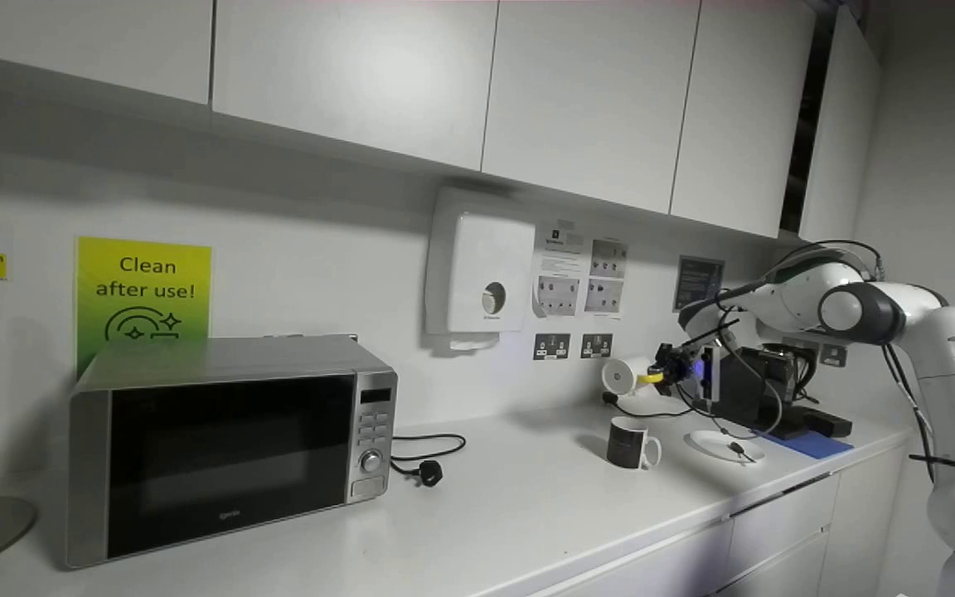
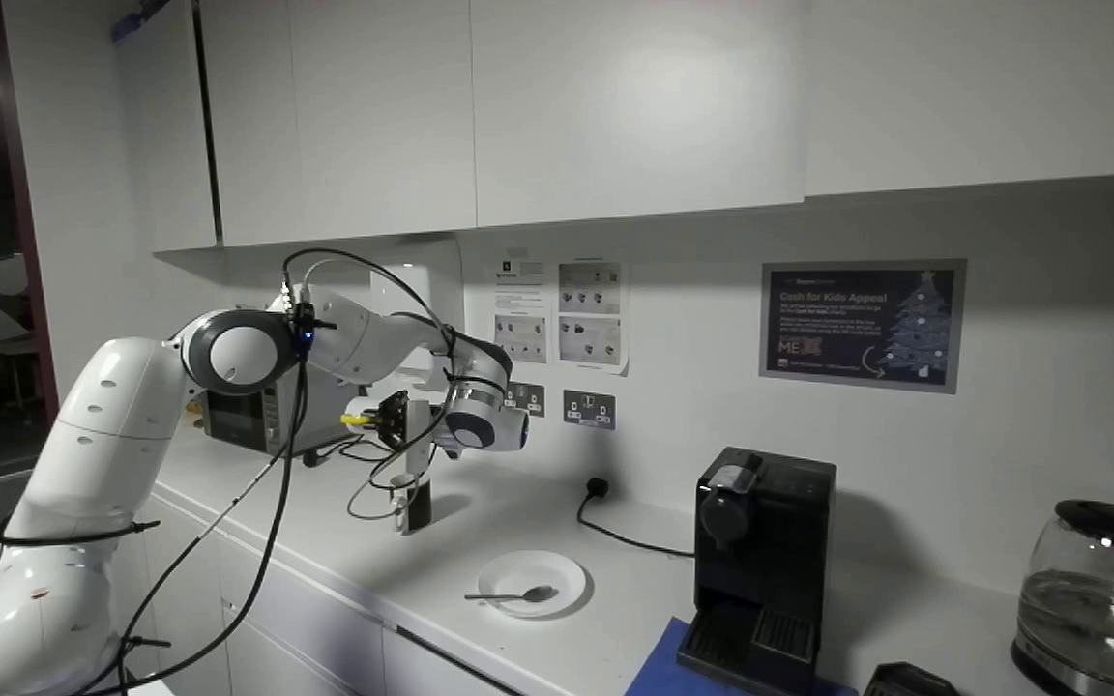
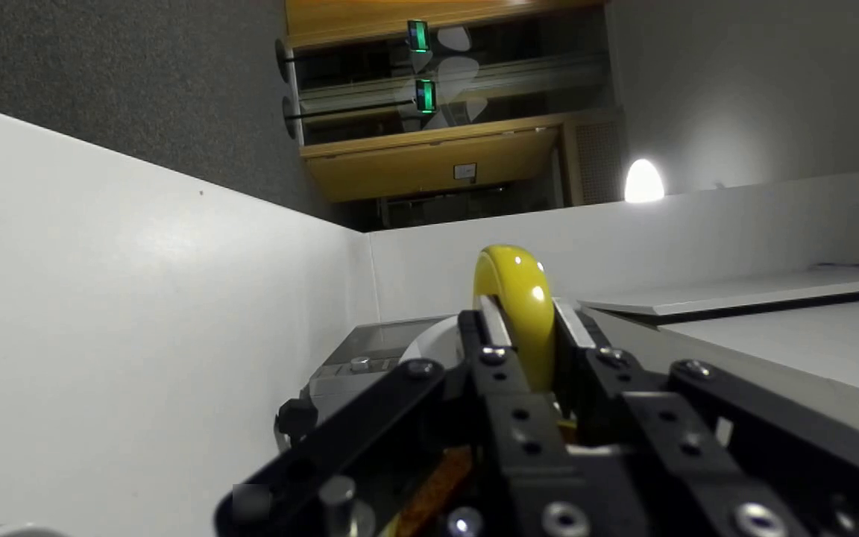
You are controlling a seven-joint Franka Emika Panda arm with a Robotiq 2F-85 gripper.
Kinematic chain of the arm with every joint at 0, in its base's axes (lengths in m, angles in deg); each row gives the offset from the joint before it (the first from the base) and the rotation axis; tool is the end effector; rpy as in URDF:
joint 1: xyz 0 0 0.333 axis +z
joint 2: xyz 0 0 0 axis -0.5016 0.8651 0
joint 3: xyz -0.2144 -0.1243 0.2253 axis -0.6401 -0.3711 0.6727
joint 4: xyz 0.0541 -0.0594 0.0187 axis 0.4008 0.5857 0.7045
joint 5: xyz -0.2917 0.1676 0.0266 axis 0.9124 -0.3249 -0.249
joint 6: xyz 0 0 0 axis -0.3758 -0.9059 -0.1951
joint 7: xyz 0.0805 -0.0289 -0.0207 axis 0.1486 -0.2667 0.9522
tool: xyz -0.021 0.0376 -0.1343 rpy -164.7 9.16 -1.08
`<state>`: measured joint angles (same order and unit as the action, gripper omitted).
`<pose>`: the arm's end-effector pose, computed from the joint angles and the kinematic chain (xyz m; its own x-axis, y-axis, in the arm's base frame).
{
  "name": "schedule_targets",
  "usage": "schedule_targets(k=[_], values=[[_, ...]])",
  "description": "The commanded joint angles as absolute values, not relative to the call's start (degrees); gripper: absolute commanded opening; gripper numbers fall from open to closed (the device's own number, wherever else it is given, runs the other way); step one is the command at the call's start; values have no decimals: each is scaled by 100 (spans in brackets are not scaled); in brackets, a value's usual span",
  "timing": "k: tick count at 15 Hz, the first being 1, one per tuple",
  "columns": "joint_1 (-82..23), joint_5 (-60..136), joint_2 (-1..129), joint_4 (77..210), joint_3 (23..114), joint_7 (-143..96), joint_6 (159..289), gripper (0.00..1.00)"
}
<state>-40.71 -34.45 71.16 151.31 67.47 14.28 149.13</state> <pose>0.5229 0.0252 0.4377 0.9281 0.3527 -0.1190 -0.1111 -0.0427 -0.9929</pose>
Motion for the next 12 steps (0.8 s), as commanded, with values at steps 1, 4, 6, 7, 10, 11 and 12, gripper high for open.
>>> schedule_targets(k=[1,4,6,7,10,11,12], values=[[-4180,-3660,7237,14863,6760,1415,14438,5],[-4179,-3671,7242,14855,6759,1414,14385,5],[-4178,-3686,7248,14850,6756,1411,14338,5],[-4177,-3698,7248,14850,6753,1410,14322,5],[-4180,-3729,7249,14851,6746,1411,14315,5],[-4181,-3742,7250,14852,6746,1412,14312,5],[-4181,-3751,7251,14853,6745,1413,14314,5]])
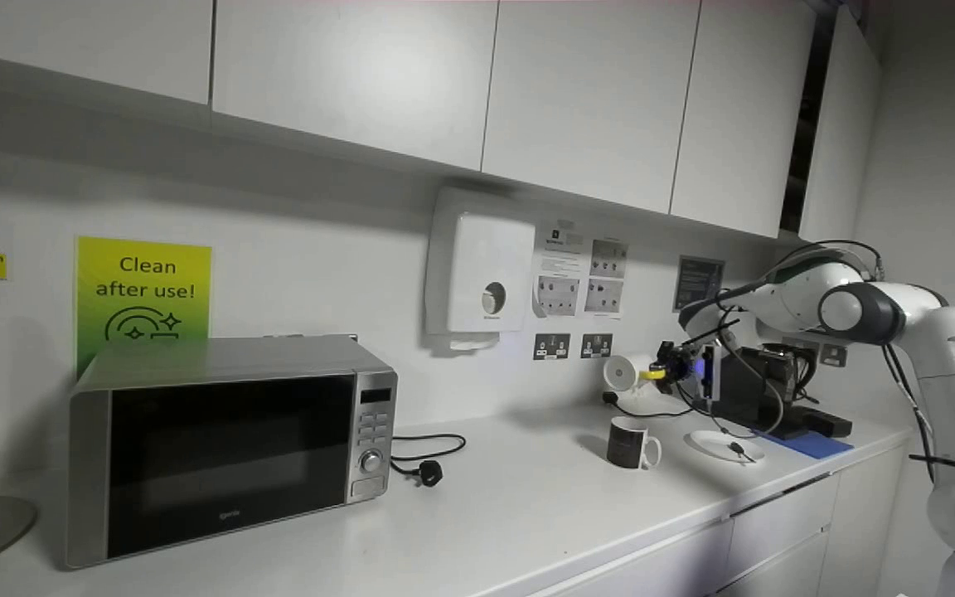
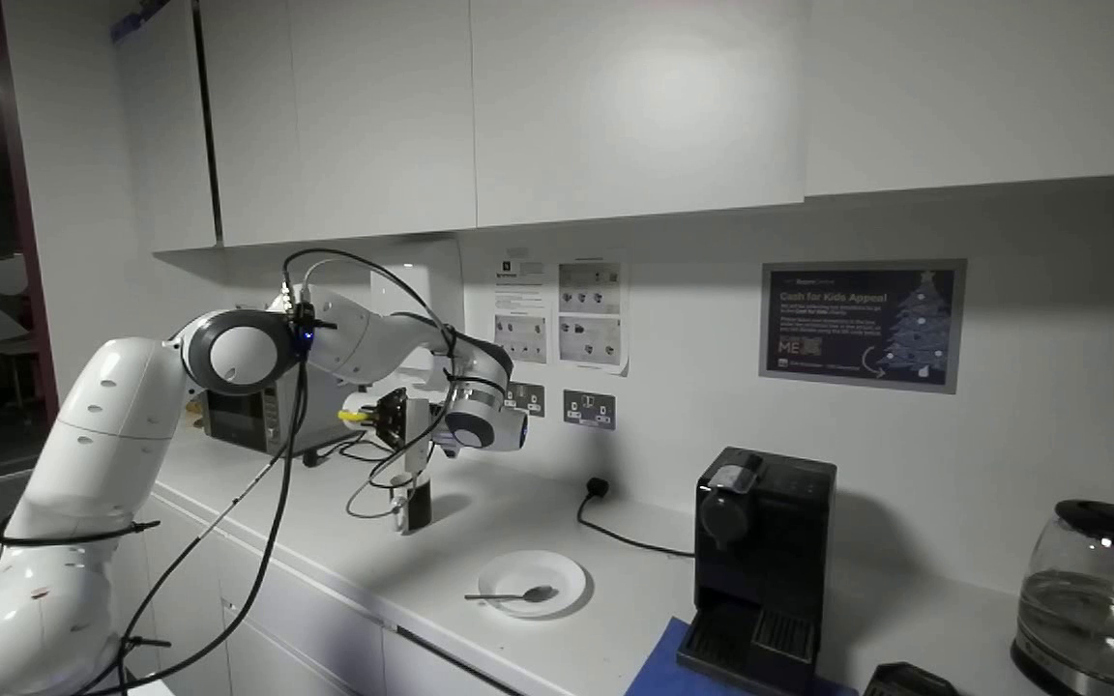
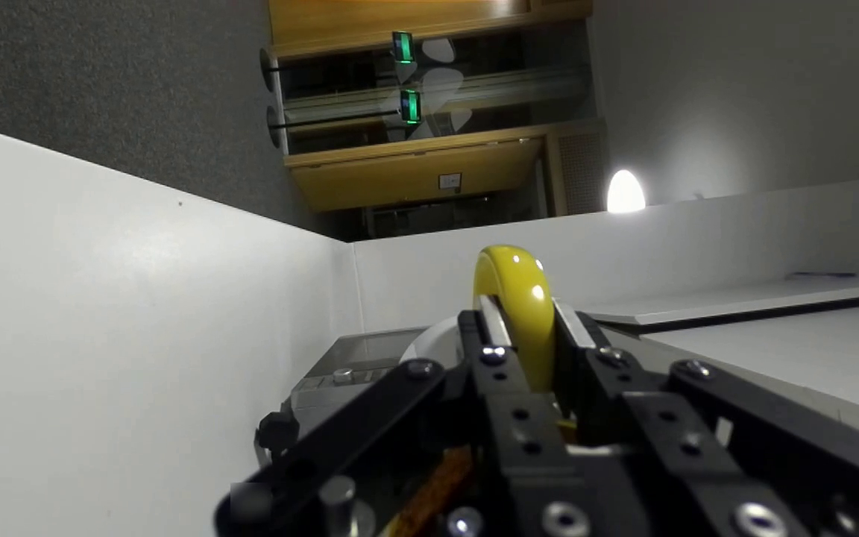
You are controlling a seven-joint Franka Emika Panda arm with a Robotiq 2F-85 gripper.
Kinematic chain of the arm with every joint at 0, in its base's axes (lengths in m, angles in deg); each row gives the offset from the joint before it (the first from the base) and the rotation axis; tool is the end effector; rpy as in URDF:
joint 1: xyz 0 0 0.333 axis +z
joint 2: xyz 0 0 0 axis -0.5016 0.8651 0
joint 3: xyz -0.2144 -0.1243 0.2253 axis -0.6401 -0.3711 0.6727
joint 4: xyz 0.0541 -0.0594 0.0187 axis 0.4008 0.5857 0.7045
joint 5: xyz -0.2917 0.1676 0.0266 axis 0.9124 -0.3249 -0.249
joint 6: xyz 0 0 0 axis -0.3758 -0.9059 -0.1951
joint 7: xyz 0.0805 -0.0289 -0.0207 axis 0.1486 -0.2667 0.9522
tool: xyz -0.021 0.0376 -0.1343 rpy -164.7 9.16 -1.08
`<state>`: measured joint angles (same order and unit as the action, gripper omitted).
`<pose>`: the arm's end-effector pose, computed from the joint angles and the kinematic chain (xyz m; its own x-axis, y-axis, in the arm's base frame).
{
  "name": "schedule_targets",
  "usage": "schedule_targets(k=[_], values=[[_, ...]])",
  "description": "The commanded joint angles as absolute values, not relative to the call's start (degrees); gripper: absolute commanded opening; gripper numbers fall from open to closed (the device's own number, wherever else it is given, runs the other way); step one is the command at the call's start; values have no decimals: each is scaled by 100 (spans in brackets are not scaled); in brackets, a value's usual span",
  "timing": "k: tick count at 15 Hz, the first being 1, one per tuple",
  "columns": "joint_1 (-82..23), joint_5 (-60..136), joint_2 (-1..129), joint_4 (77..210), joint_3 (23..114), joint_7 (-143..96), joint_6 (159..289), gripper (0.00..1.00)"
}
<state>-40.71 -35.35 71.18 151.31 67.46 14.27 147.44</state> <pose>0.5206 0.0269 0.4422 0.9227 0.3690 -0.1113 -0.1141 -0.0142 -0.9934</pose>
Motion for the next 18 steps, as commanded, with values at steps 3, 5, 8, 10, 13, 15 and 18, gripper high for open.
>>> schedule_targets(k=[3,5,8,10,13,15,18], values=[[-4187,-3768,7257,14847,6739,1413,14307,5],[-4187,-3773,7261,14845,6739,1414,14302,5],[-4187,-3780,7263,14841,6738,1409,14299,5],[-4186,-3790,7265,14840,6742,1409,14291,5],[-4194,-3825,7271,14837,6743,1409,14257,5],[-4197,-3848,7276,14834,6742,1408,14235,5],[-4195,-3879,7281,14831,6740,1403,14208,5]])
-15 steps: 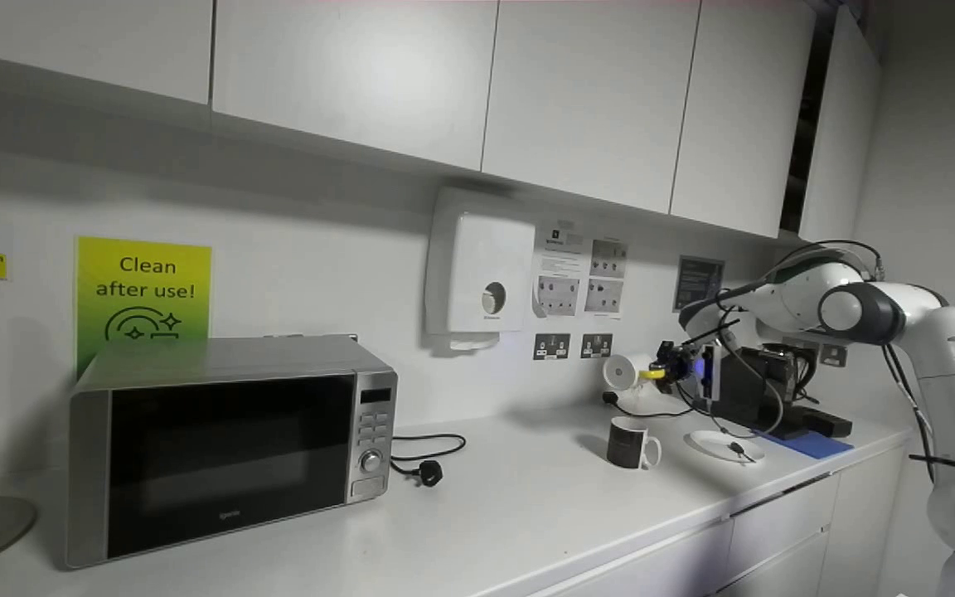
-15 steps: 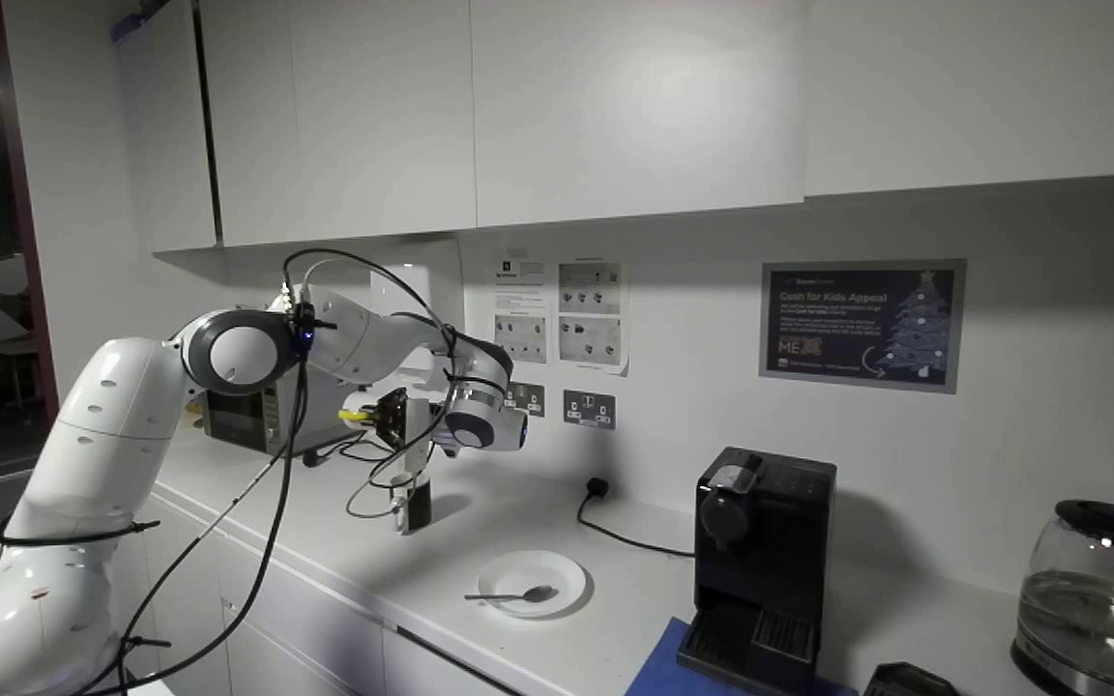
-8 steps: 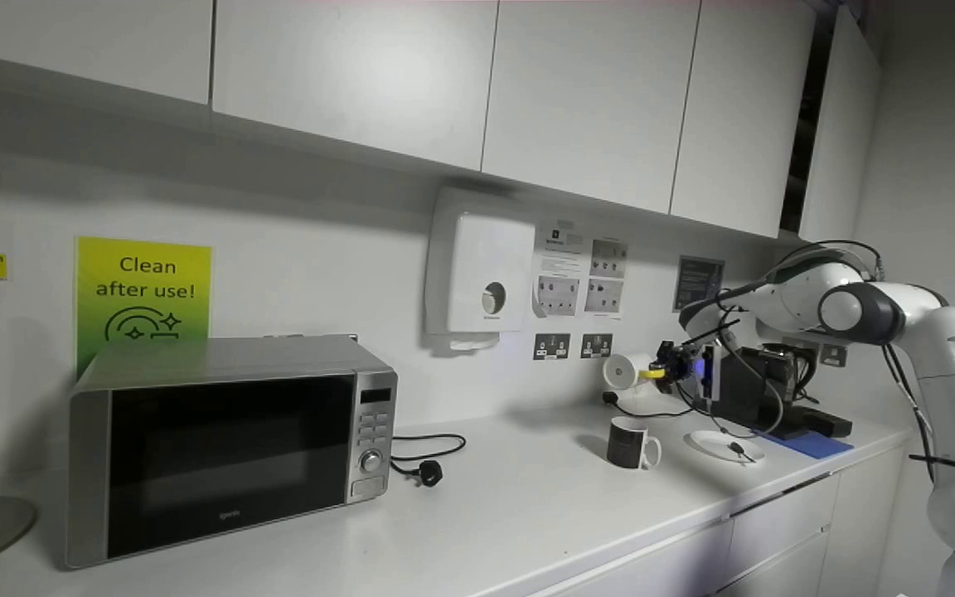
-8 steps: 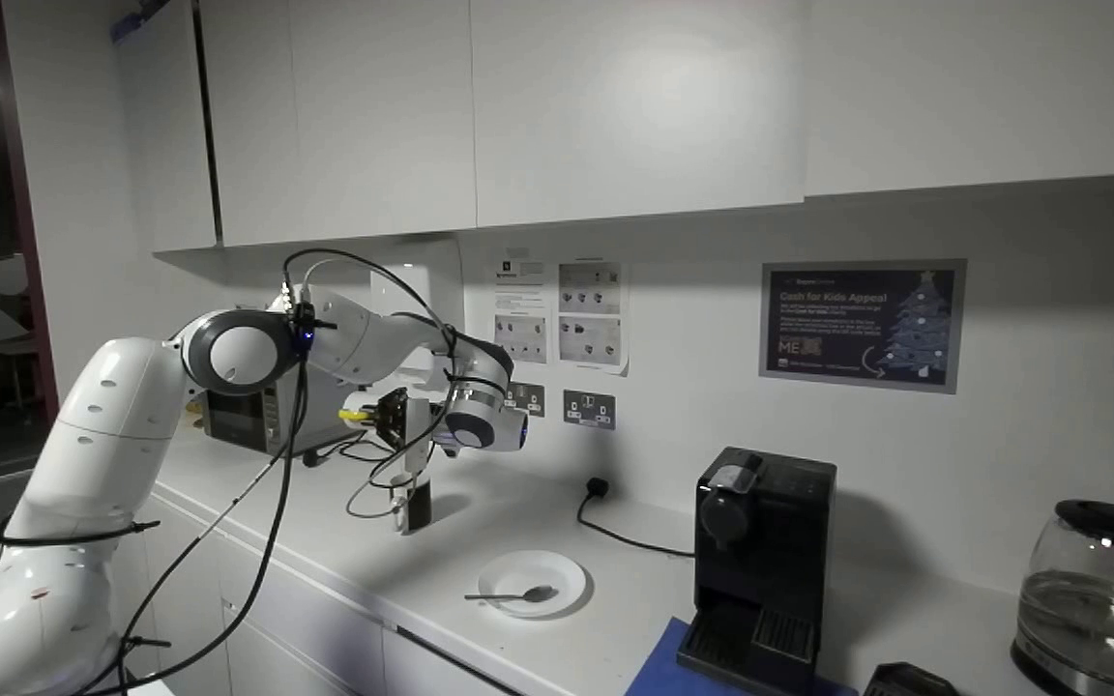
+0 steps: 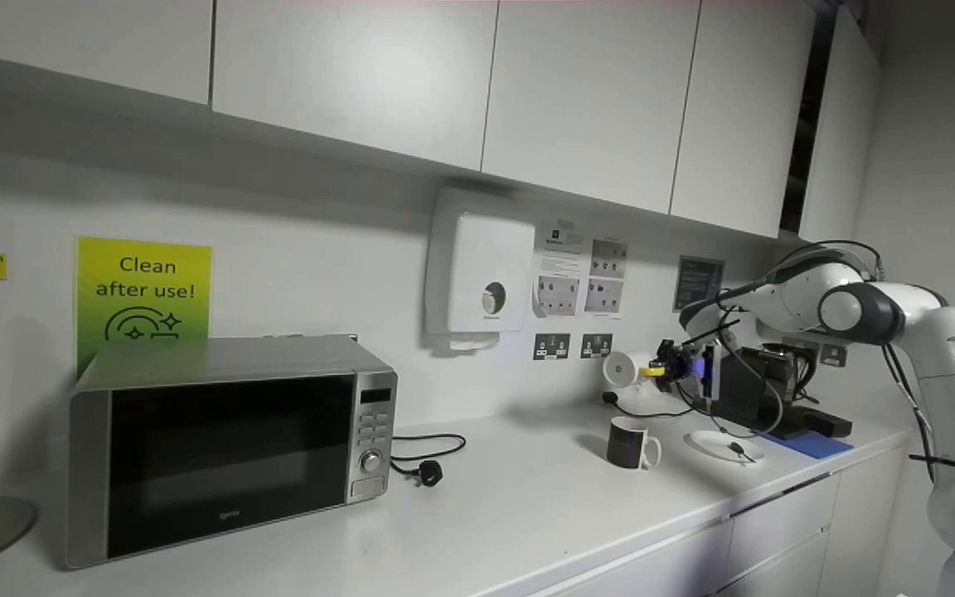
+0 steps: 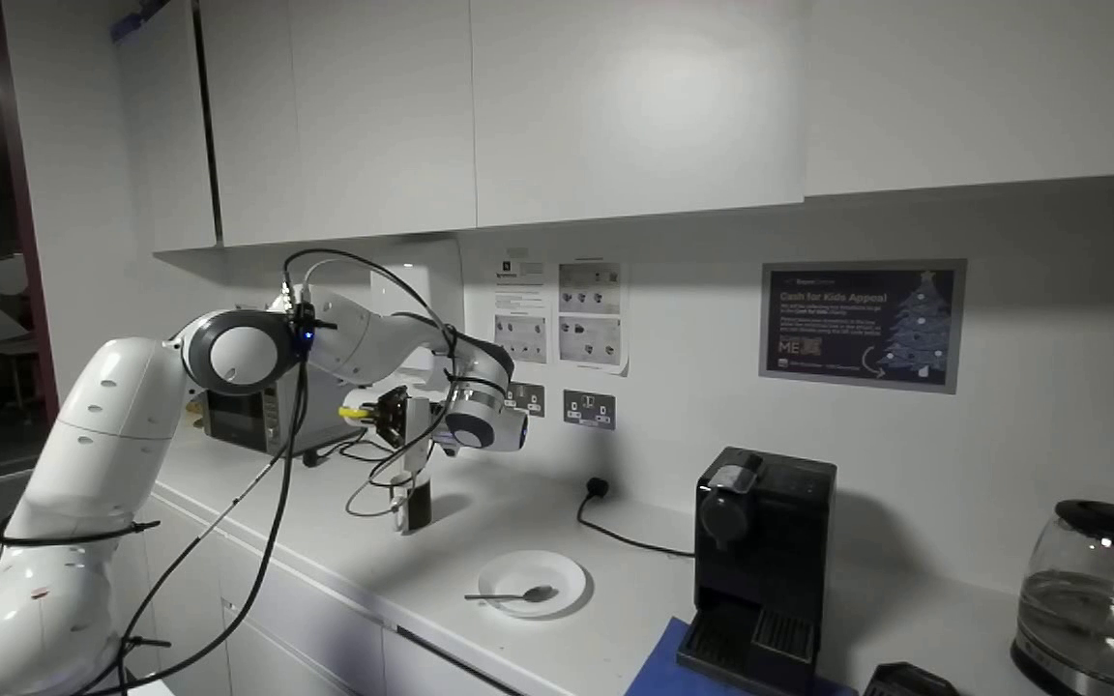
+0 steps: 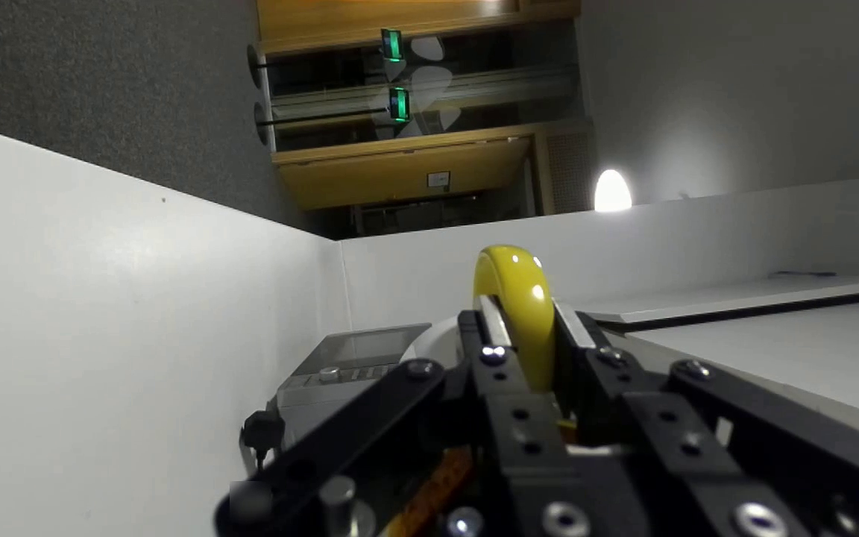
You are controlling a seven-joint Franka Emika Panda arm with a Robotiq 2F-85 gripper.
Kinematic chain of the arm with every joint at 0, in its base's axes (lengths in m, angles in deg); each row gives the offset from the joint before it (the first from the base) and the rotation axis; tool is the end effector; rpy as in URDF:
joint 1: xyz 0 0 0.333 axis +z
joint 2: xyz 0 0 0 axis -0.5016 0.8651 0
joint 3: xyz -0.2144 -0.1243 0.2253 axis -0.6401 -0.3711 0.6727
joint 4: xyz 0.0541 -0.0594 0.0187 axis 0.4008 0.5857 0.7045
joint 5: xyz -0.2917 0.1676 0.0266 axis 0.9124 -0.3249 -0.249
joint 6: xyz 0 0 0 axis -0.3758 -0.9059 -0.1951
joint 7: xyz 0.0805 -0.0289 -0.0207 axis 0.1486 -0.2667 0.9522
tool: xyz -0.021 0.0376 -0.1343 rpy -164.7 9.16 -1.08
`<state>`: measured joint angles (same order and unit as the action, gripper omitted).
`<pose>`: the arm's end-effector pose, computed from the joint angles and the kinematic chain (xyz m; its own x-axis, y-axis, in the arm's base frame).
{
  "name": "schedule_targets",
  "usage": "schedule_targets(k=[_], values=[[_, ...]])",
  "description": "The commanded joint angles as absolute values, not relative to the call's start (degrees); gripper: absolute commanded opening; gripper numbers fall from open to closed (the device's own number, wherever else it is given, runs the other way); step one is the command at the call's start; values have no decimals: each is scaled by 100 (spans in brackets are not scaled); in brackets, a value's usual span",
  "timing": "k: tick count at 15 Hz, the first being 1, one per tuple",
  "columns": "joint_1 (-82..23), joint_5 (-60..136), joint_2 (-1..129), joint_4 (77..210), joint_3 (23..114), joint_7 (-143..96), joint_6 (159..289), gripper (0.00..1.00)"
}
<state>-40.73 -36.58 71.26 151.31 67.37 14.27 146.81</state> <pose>0.5214 0.0272 0.4452 0.9248 0.3666 -0.1015 -0.1129 0.0095 -0.9936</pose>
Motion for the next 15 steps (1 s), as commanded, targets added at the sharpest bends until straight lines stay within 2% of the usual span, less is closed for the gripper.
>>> schedule_targets(k=[1,15], values=[[-4196,-3890,7284,14830,6739,1403,14190,5],[-4193,-4047,7334,14811,6720,1384,14047,5]])
